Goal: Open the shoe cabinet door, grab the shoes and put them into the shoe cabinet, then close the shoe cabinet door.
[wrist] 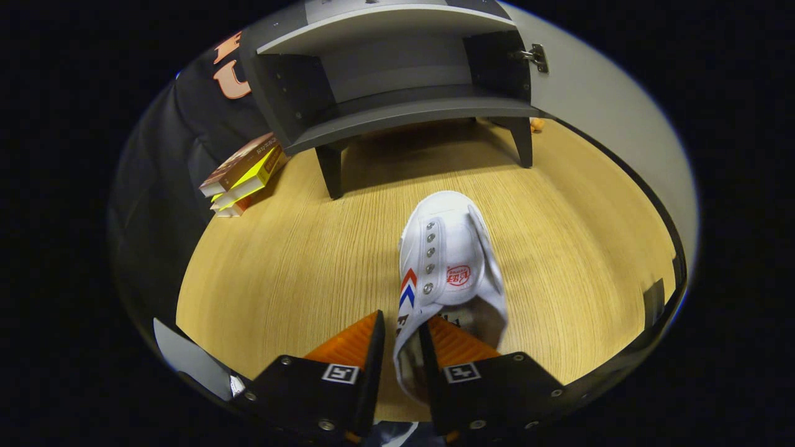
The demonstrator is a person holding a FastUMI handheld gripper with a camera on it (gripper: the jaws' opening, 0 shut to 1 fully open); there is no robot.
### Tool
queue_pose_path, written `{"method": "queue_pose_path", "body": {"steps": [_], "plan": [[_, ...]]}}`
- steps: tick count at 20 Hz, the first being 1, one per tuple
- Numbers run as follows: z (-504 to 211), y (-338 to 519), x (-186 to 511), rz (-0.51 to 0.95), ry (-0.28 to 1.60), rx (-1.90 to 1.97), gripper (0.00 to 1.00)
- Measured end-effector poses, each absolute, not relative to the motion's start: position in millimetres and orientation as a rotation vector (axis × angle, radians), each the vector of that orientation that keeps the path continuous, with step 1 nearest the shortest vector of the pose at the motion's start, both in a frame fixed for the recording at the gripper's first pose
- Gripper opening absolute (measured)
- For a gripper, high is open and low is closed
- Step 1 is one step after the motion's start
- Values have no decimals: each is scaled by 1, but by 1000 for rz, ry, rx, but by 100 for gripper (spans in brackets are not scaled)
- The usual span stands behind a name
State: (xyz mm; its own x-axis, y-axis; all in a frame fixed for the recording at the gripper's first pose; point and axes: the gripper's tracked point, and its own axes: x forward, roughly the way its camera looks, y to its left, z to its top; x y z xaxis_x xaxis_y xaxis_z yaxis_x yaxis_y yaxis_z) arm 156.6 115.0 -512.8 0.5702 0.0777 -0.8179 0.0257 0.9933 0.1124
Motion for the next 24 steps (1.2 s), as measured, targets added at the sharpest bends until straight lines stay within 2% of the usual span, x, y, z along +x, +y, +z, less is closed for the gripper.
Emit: {"method": "queue_pose_path", "body": {"steps": [1, 3, 5, 17, 24], "plan": [[-511, 117, 158, 34, 961, 127, 19], [-511, 117, 157, 34, 963, 128, 7], [-511, 117, 157, 36, 972, 124, 2], [-435, 109, 173, 42, 834, 111, 0], [-320, 108, 189, 52, 645, 121, 0]]}}
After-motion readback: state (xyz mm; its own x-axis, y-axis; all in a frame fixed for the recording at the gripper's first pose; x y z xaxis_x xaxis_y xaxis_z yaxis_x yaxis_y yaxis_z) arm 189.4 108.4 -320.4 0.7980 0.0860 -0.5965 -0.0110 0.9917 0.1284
